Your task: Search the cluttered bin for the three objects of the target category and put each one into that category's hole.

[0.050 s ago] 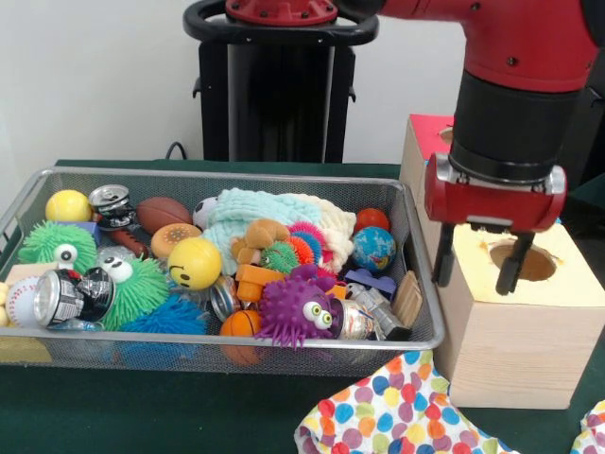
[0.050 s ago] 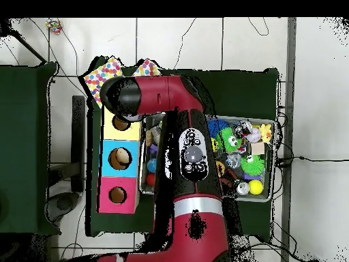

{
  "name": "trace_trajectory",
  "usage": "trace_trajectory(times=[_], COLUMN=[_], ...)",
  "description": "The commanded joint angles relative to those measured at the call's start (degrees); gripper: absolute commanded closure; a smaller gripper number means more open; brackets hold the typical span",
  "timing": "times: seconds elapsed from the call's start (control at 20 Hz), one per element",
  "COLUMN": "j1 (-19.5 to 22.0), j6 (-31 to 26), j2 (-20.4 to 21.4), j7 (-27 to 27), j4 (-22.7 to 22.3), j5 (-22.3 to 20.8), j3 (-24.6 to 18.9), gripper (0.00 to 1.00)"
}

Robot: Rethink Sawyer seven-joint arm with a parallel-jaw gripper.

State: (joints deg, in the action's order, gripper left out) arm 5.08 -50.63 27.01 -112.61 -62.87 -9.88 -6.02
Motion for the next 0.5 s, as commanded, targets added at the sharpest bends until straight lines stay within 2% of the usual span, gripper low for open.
trace_trajectory(times=[0.05,0.5], j1=[1.7,1.2], j6=[-0.1,-1.2], j2=[2.6,3.0], j7=[7.2,5.6], j4=[-7.0,-7.0], j5=[-2.9,-3.4], j3=[-3.1,-3.0], gripper=[0.00,0.00])
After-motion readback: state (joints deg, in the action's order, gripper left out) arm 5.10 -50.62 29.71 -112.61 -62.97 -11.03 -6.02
